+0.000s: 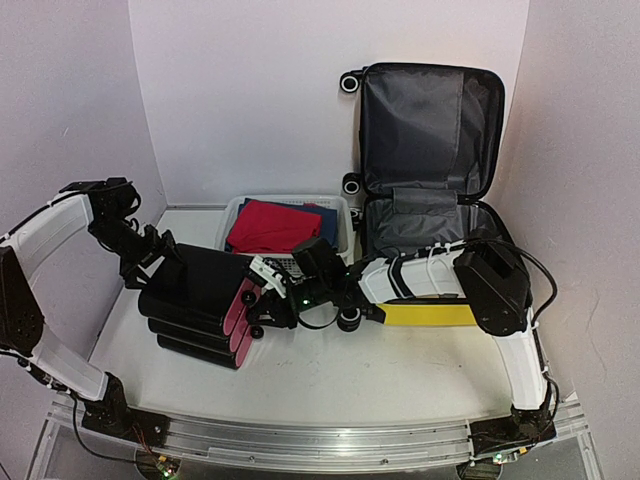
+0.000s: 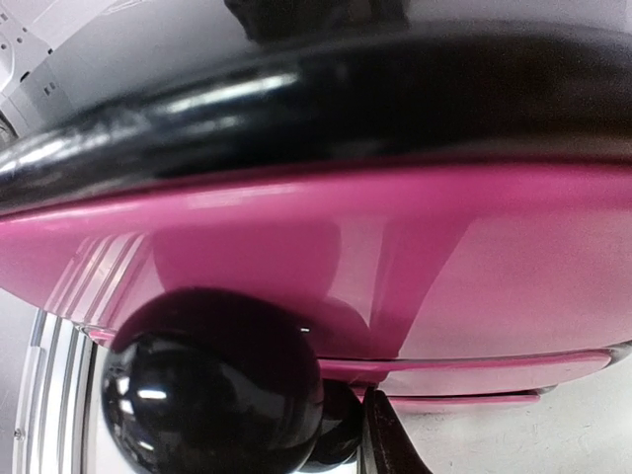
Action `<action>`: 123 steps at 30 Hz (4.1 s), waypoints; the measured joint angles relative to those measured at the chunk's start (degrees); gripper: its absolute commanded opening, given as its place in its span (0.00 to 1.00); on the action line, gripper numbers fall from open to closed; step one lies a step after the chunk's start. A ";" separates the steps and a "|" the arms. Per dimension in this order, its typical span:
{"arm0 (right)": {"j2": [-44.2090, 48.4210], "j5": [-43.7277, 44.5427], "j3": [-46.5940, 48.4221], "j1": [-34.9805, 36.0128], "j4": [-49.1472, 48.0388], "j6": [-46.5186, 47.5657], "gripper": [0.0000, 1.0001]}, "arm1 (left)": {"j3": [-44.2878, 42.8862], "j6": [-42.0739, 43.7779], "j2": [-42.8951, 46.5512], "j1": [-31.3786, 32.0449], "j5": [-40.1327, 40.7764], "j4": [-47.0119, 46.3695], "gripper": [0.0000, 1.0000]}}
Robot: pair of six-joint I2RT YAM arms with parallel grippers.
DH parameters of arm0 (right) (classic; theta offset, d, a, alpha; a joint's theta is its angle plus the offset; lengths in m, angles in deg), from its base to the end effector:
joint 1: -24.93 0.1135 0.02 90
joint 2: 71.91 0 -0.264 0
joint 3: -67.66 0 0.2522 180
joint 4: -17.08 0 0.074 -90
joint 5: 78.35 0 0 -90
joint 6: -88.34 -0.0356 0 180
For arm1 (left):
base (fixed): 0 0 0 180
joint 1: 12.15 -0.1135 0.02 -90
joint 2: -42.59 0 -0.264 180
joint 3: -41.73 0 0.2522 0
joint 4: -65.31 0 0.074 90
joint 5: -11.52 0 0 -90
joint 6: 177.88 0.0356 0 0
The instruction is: Open, take out, and arrange the luggage
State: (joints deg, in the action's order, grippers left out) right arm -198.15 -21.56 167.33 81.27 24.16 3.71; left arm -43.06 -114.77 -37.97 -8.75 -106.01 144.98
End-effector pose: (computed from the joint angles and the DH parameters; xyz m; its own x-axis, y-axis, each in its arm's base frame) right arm 0.2543 0.4170 0.1561 -0.2170 -0.4671 -0.8572 -0.9737 0.0407 0.2243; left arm 0.2533 -0.0315 0.2903 -0.9380 -0.3460 -0.0219 -0.2866 0.8093 -0.5127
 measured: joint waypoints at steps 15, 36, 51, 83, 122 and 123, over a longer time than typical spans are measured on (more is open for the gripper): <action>16.98 4.85 -17.94 -0.04 8.98 2.60 0.06 | -0.81 0.02 -1.05 0.04 0.57 -0.70 0.94; 22.47 12.26 -17.92 0.33 14.80 6.58 0.98 | -1.33 0.00 -1.90 0.04 0.44 -1.51 0.96; 44.26 39.74 -18.99 -15.54 41.38 -5.42 0.98 | -5.95 0.11 -1.20 0.04 8.46 -1.55 0.99; 15.89 28.96 2.03 -39.43 73.22 -23.19 0.98 | 14.38 -23.32 13.46 0.35 30.84 -17.03 1.00; 6.97 41.44 2.16 -47.04 74.44 -22.36 0.87 | 12.15 -29.79 8.02 0.74 35.39 -11.91 0.99; 6.97 41.59 1.95 -47.06 73.72 -22.05 0.84 | 12.15 -29.55 8.04 0.74 35.54 -11.91 0.99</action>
State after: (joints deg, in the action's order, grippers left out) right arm -191.17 20.03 169.27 34.21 97.88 -18.35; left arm -30.91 -144.32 -29.92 -8.01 -70.47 133.07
